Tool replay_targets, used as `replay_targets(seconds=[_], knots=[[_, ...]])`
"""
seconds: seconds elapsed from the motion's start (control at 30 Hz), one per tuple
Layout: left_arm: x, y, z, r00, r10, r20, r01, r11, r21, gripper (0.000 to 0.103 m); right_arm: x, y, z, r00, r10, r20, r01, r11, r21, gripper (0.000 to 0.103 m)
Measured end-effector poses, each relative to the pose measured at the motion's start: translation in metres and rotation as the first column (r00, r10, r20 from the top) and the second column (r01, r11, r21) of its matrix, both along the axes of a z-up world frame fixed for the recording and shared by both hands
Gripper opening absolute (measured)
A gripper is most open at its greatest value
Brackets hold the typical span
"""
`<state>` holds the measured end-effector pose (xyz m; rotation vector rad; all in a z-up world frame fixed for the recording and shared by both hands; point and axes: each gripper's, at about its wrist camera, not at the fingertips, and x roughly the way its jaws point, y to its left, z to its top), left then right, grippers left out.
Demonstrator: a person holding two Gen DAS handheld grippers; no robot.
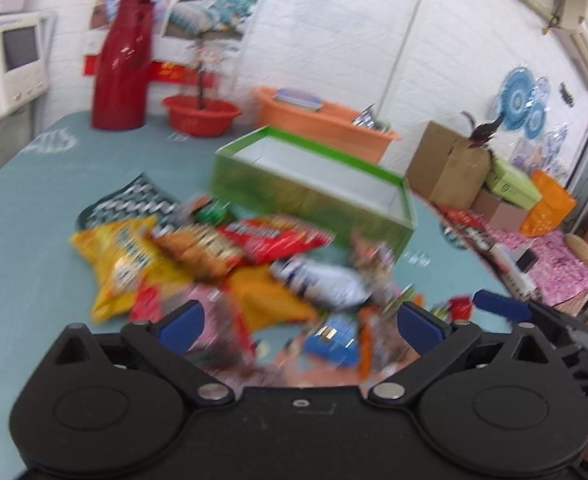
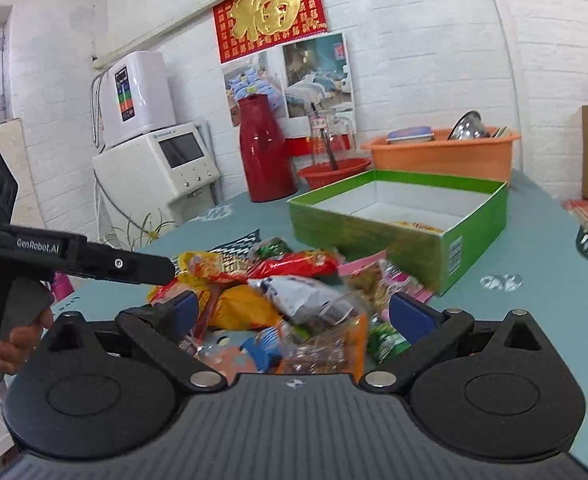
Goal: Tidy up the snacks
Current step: 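Grasp the brown chocolate bread bag with the left gripper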
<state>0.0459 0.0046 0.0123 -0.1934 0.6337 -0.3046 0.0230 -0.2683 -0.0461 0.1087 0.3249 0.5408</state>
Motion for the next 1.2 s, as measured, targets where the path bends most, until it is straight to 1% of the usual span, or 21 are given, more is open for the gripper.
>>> replay_targets(seconds=[0.07, 0.13, 0.23, 0.3, 0.47, 0.6, 0.7, 0.83, 0.9, 1.0, 1.03, 1.07, 1.1, 1.17, 1.2], knots=[[-0.008, 0.016, -0.011, 0.999, 0.038, -0.032, -0.039, 0.999, -0.009, 0.103, -0.005, 0.013, -0.008, 1.000, 0.024, -0.012, -0.024, 1.000, 0.016, 0.103], [-0.018, 0.033, -0.020, 0.995, 0.078, -0.061, -0.081, 0.996, -0.036, 0.103, -0.008, 0.027, -0.014, 0.995, 0.087, -0.048, -0.085, 0.996, 0.027, 0.103], [-0.026, 0.052, -0.030, 0.988, 0.121, -0.097, -0.128, 0.990, -0.065, 0.103, -0.011, 0.050, -0.019, 0.978, 0.184, -0.102, -0.182, 0.983, 0.028, 0.103], [-0.030, 0.062, -0.035, 0.985, 0.128, -0.113, -0.138, 0.986, -0.091, 0.103, -0.011, 0.064, -0.020, 0.968, 0.213, -0.131, -0.213, 0.977, 0.013, 0.103], [-0.035, 0.074, -0.048, 0.984, 0.096, -0.148, -0.118, 0.982, -0.149, 0.103, -0.009, 0.092, -0.026, 0.967, 0.187, -0.173, -0.198, 0.979, -0.052, 0.103], [-0.028, 0.078, -0.055, 0.982, 0.073, -0.173, -0.103, 0.980, -0.170, 0.103, -0.006, 0.100, -0.029, 0.961, 0.197, -0.192, -0.212, 0.975, -0.063, 0.103], [-0.020, 0.077, -0.056, 0.983, 0.045, -0.179, -0.079, 0.978, -0.192, 0.102, 0.000, 0.103, -0.033, 0.961, 0.172, -0.216, -0.189, 0.980, -0.065, 0.103], [-0.010, 0.070, -0.057, 0.985, 0.021, -0.169, -0.051, 0.983, -0.179, 0.101, 0.004, 0.107, -0.038, 0.957, 0.171, -0.235, -0.192, 0.979, -0.070, 0.103], [-0.007, 0.068, -0.056, 0.985, 0.018, -0.169, -0.047, 0.985, -0.169, 0.087, 0.004, 0.109, -0.041, 0.951, 0.189, -0.246, -0.209, 0.976, -0.059, 0.103], [-0.007, 0.061, -0.056, 0.987, 0.032, -0.160, -0.051, 0.992, -0.118, 0.076, 0.001, 0.112, -0.043, 0.956, 0.190, -0.224, -0.212, 0.974, -0.080, 0.103], [-0.008, 0.060, -0.056, 0.987, 0.028, -0.160, -0.047, 0.992, -0.121, 0.072, 0.000, 0.111, -0.043, 0.957, 0.190, -0.220, -0.211, 0.974, -0.079, 0.099], [-0.007, 0.060, -0.059, 0.985, 0.008, -0.174, -0.037, 0.986, -0.160, 0.066, 0.001, 0.109, -0.043, 0.955, 0.199, -0.219, -0.218, 0.974, -0.068, 0.089], [-0.008, 0.059, -0.059, 0.984, 0.017, -0.176, -0.047, 0.985, -0.167, 0.068, 0.001, 0.107, -0.043, 0.950, 0.219, -0.223, -0.235, 0.971, -0.048, 0.086], [-0.009, 0.054, -0.059, 0.986, 0.026, -0.167, -0.052, 0.987, -0.153, 0.067, -0.002, 0.105, -0.044, 0.952, 0.215, -0.217, -0.232, 0.971, -0.054, 0.082], [-0.010, 0.052, -0.058, 0.985, 0.030, -0.168, -0.055, 0.987, -0.151, 0.066, -0.003, 0.104, -0.044, 0.953, 0.215, -0.215, -0.232, 0.971, -0.056, 0.079]])
